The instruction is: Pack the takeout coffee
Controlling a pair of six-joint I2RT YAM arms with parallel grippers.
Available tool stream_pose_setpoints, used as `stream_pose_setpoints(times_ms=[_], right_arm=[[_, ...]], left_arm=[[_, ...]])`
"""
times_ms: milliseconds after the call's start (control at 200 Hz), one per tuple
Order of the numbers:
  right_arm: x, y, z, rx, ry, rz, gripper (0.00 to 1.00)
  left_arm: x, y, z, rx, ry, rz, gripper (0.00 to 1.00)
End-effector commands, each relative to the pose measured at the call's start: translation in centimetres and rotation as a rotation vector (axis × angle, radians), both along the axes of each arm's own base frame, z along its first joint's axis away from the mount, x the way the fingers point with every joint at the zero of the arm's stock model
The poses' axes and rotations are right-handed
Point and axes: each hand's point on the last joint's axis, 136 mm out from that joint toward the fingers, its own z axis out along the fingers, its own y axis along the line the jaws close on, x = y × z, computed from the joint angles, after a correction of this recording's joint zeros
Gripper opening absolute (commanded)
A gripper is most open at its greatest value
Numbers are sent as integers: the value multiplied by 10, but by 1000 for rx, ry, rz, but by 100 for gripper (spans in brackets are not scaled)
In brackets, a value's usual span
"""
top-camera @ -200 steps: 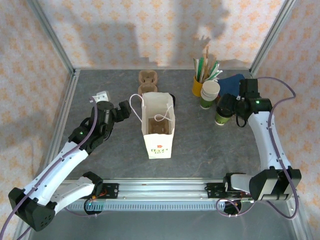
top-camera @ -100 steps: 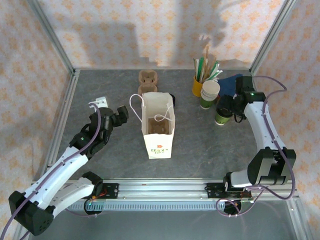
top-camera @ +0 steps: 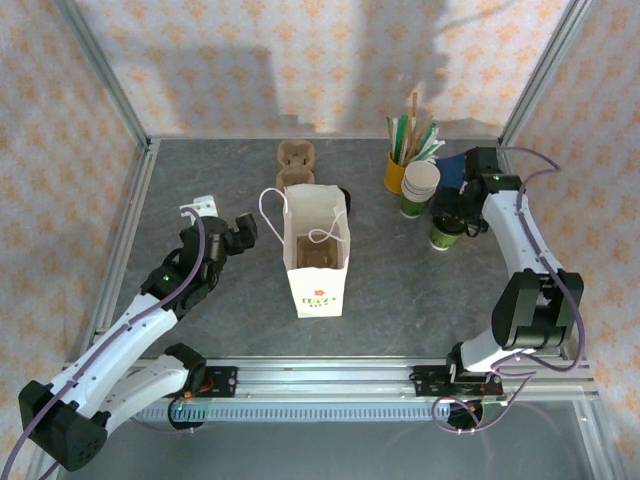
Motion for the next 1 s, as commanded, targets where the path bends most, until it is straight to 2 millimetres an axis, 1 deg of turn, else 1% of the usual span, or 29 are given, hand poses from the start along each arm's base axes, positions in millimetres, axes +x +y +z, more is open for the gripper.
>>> stream_pose_setpoints(times_ms=[0,145,365,721,821,921,996], right_arm=[[8,1,5,-4,-14,27,89],[7,-1,2,-15,7,35,87],[4,-9,0,-63,43,20,85],[3,-12,-7,-71,71,12,86],[5,-11,-10,-67,76,14,84],[7,-10,-10,-63,78,16,81],[8,-10,-11,-61,83,16,80]], left_arm=[[2,3,12,10,-37,9,99],[2,2,9,11,-28,2,99],[2,1,10,17,-21,-7,99],[2,1,7,29,-3,-13,99],[3,0,7,27,-4,-17,99],[3,-1,6,29,0,-21,99],[3,-1,6,32,5,-22,99]])
